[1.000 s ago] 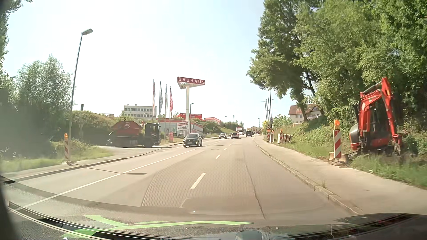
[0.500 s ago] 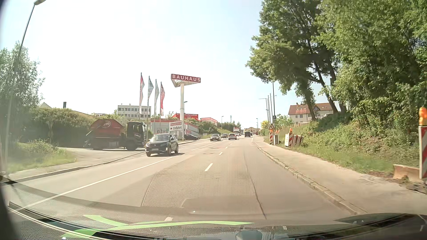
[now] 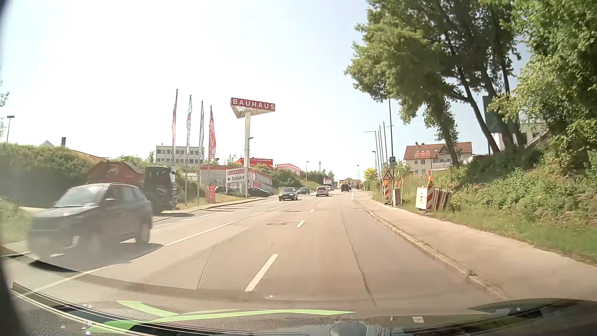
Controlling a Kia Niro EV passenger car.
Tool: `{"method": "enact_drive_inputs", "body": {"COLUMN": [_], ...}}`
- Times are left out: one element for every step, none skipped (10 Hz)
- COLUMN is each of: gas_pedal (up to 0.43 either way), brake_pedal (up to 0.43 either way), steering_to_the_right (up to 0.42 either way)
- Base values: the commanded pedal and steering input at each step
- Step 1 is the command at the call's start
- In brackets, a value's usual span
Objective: Follow the waypoints while adhering to traffic rules and regulations
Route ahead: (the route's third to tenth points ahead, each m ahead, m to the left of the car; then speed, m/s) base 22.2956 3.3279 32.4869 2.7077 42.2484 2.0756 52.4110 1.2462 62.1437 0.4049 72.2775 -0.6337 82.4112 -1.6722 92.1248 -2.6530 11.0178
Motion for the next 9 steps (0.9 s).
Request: {"method": "enact_drive_inputs", "body": {"gas_pedal": [0.28, 0.28, 0.28, 0.28, 0.28, 0.28, 0.28, 0.28, 0.28], "brake_pedal": [0.0, 0.0, 0.0, 0.0, 0.0, 0.0, 0.0, 0.0, 0.0], "steering_to_the_right": [0.005, 0.004, 0.005, 0.005, 0.006, 0.006, 0.007, 0.008, 0.009]}}
